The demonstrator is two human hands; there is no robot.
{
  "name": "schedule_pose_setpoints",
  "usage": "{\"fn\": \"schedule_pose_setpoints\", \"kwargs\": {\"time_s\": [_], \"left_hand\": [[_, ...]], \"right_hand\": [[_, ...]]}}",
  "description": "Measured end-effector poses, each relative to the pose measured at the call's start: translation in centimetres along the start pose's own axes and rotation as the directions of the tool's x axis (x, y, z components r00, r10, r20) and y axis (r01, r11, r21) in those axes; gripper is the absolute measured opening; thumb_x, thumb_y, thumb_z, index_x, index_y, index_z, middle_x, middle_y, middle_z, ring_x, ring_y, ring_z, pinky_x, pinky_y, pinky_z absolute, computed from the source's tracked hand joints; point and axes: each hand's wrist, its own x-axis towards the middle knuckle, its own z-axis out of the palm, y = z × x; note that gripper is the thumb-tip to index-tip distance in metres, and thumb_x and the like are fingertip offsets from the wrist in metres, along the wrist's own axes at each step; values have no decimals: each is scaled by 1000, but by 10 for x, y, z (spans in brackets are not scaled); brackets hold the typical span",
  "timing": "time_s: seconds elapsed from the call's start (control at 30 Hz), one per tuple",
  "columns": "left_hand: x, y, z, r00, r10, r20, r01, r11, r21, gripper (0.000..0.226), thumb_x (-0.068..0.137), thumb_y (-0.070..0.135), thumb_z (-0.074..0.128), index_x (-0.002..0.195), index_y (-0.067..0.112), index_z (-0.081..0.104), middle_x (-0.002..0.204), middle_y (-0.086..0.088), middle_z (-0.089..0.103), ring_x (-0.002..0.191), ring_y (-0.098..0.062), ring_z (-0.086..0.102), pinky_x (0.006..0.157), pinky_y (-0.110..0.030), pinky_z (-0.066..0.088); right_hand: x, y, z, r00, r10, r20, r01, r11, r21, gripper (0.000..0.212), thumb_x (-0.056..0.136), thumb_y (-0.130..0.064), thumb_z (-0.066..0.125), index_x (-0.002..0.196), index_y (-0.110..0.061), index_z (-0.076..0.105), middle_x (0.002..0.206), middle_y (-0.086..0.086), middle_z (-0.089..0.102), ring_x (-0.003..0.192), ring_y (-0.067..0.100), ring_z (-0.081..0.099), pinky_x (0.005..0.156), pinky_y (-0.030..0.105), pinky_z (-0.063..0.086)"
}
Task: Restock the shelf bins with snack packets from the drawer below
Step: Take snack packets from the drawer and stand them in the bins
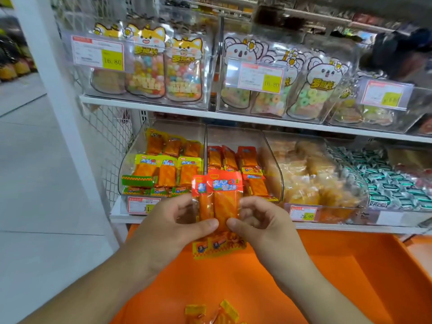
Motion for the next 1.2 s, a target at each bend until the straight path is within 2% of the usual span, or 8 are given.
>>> {"fn": "schedule_pose_setpoints", "kwargs": {"time_s": [0.2,0.43,0.63,0.73,0.87,1.0,1.1,1.2], "left_hand": [[-4,-5,4,1000,23,-20,-21,997,77,26,88,17,79,104,37,79,107,8,79,104,-8,73,98,-42,57],[6,-10,9,997,-15,-74,21,996,85,34,85,20,83,115,35,76,112,13,78,107,-3,72,100,-37,57],[30,0,13,997,80,6,-78,957,278,38,93,19,75,118,46,65,112,23,74,106,9,66,97,-23,55],[54,-5,3,963,268,9,-212,738,640,64,98,37,67,154,43,36,147,26,43,134,6,41,116,-25,38],[79,-17,-13,931,327,164,-288,378,880,78,104,47,47,164,40,-3,167,28,-6,153,1,-9,124,-29,6],[84,-26,-20,935,281,216,-305,326,895,84,106,43,42,156,45,-26,159,30,-34,150,2,-29,119,-30,-10],[87,-24,-21,939,273,209,-299,351,887,86,106,36,42,155,46,-28,157,33,-37,147,5,-33,113,-25,-17],[95,-39,-26,916,328,232,-330,285,900,98,92,34,65,164,39,-2,169,28,-8,157,-2,-5,120,-33,11]], "right_hand": [[-7,-1,8,999,-40,19,42,981,-191,29,81,-13,88,99,-25,69,69,-12,58,67,5,53,64,20,49],[2,-8,-1,988,63,140,-59,998,-37,19,94,-6,73,85,-14,58,64,-12,39,63,9,35,57,16,33],[25,-1,-8,991,136,20,-136,991,-23,24,90,-10,79,108,-17,64,71,1,45,69,14,46,63,16,42],[57,0,-16,986,144,-77,-146,989,-12,27,89,-14,81,110,-22,65,77,8,59,76,18,60,79,35,51],[135,8,-19,963,161,-217,-190,974,-122,27,84,-20,85,107,-20,70,92,2,79,86,19,76,84,41,62],[214,25,-4,951,111,-288,-192,943,-273,34,77,-25,85,107,-14,76,101,3,79,97,25,75,93,47,61],[252,39,10,965,60,-255,-177,866,-468,42,84,-26,83,121,-10,70,115,3,73,110,23,69,99,37,55],[274,57,22,970,35,-241,-162,831,-532,39,87,-29,80,120,-11,69,118,6,72,110,25,68,96,35,54]]}}
